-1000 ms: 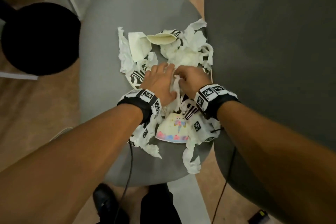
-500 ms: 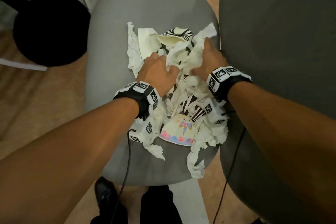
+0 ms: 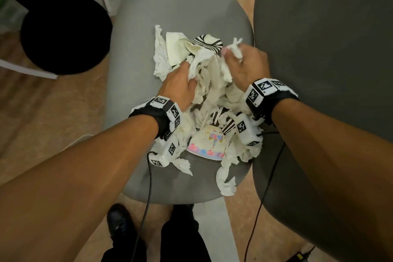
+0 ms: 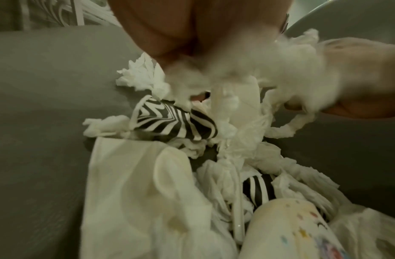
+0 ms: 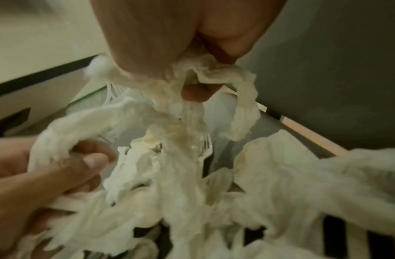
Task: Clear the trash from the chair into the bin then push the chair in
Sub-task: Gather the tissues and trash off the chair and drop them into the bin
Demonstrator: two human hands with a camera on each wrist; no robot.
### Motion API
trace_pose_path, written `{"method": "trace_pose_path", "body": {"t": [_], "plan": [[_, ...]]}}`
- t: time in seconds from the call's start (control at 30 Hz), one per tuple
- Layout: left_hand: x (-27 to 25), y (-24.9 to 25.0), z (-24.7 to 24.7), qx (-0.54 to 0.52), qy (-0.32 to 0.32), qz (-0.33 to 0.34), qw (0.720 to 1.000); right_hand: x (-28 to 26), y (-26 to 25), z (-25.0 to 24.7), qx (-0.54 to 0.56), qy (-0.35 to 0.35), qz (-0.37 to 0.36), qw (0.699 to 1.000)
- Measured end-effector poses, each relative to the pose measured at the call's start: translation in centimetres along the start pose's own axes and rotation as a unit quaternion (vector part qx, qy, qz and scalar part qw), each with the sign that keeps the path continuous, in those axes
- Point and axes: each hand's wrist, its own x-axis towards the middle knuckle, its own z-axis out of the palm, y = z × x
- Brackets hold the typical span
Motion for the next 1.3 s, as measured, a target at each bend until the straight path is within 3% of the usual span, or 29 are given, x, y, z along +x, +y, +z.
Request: {"method": "trace_pose_path", "body": {"t": [0.3, 0.47, 0.57, 0.63, 0.77, 0.87, 0.97, 1.03, 1.13, 1.23, 1.3], "plan": [[-3.3, -2.5, -1.9, 0.04, -0.039, -0.076, 0.996, -3.6, -2.4, 1.7, 0.031, -0.03, 0.07, 0.997], [-6.1, -3.4, -3.3, -0.099, -0.054, -0.146, 0.983, -6.4, -4.5, 3.0, 0.04, -0.164, 0.104, 0.98], [-7.4, -3.7, -4.5, -0.068, -0.015, -0.141, 0.988, -7.5, -5.2, 4.2, -0.013, -0.241, 0.088, 0.966], [-7.9, -4.5, -5.0, -0.052, 0.017, -0.14, 0.989, -7.9, -5.5, 5.4, -0.056, -0.256, 0.063, 0.963], [-9.6, -5.9, -5.8, -0.074, 0.033, -0.177, 0.981, -9.9, -7.8, 6.4, 0.057, -0.259, 0.11, 0.958], [-10.7, -7.0, -6.7, -0.088, 0.018, -0.207, 0.974, -11.1, -9.6, 7.1, -0.014, -0.21, 0.064, 0.976], [-11.6, -8.6, -7.7, -0.096, 0.056, -0.218, 0.97, -12.4, -12.1, 8.3, -0.014, -0.216, 0.078, 0.973], [-12.6, -9.8, -8.1, -0.145, 0.066, -0.229, 0.96, -13.2, -13.9, 10.3, -0.016, -0.223, 0.049, 0.974], [-14.6, -12.8, -8.8, -0.21, 0.073, -0.277, 0.935, -14.8, -15.9, 13.9, -0.015, -0.265, 0.001, 0.964], [-16.2, -16.2, -9.9, -0.143, 0.137, -0.276, 0.941, -17.1, -18.2, 17.3, -0.02, -0.332, -0.009, 0.943], [-17.8, -18.2, -10.6, -0.125, 0.159, -0.324, 0.924, -19.0, -20.0, 19.8, -0.028, -0.387, -0.024, 0.921]]}}
